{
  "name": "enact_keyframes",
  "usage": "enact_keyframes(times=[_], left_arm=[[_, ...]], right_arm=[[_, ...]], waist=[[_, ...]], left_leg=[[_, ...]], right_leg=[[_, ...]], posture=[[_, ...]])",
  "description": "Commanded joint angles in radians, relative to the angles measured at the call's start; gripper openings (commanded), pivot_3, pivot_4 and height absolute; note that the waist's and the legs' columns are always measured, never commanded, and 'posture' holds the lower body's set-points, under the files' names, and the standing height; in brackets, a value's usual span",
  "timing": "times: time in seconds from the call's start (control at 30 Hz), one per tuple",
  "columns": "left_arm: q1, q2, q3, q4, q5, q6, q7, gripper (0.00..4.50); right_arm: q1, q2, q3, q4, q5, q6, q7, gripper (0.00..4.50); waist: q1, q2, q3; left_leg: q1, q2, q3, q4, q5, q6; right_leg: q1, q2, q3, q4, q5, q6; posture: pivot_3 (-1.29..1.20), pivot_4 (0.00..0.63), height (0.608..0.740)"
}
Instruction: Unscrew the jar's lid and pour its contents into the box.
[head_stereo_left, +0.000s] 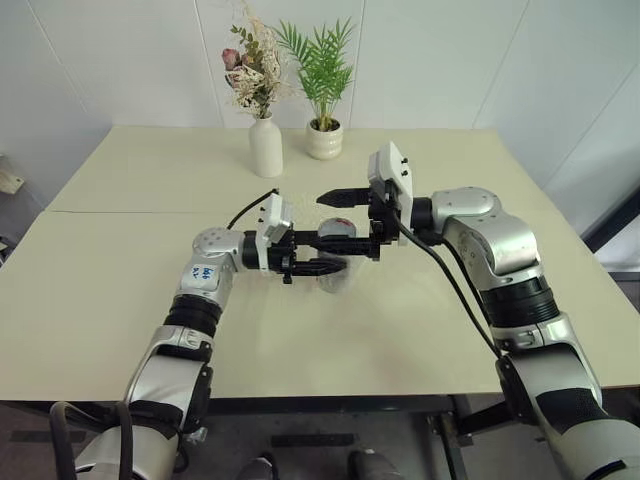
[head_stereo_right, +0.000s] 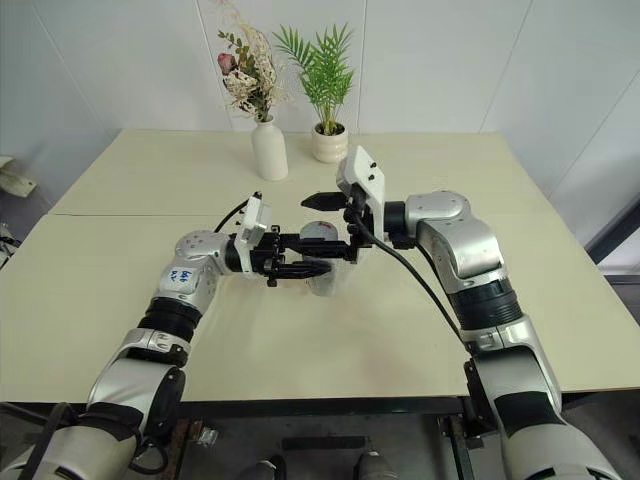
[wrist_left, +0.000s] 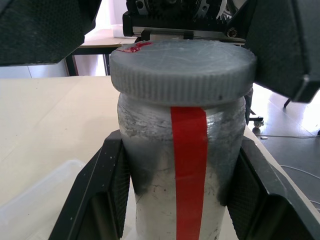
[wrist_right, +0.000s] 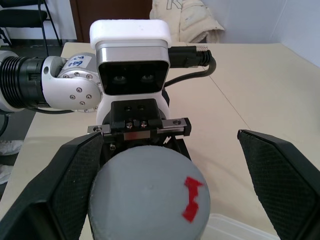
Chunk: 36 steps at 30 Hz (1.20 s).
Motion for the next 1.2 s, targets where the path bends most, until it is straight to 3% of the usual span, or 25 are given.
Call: enact_keyframes(times=[0.03, 0.53, 1.2], left_arm=[[-0.017, 0.011, 0.018, -0.041, -0.019, -0.011, -0.013, 2.16], [-0.006, 0.027, 0.026, -0.053, -0.023, 0.003, -0.009, 2.16], [-0.023, 0.021, 0.033, -0.012, -0.008, -0.004, 0.002, 2.16]], right_arm=[[0.009, -0.046, -0.038, -0.016, -0.012, 0.005, -0.014, 4.5], [0.06, -0.143, -0.063, -0.077, 0.019, 0.046, -0.027, 4.5], [0.093, -0.173, -0.093, -0.201, 0.093, 0.145, -0.016, 4.5]], waist=[[0.0, 0.0, 0.0], [0.001, 0.0, 0.0], [0.0, 0.0, 0.0]], left_leg=[[0.0, 0.0, 0.0, 0.0, 0.0, 0.0], [0.0, 0.0, 0.0, 0.0, 0.0, 0.0], [0.0, 0.0, 0.0, 0.0, 0.0, 0.0]], right_leg=[[0.0, 0.0, 0.0, 0.0, 0.0, 0.0], [0.0, 0.0, 0.0, 0.0, 0.0, 0.0], [0.0, 0.0, 0.0, 0.0, 0.0, 0.0]], posture=[[0.0, 0.15, 0.74], [0.0, 0.15, 0.74], [0.0, 0.15, 0.74]])
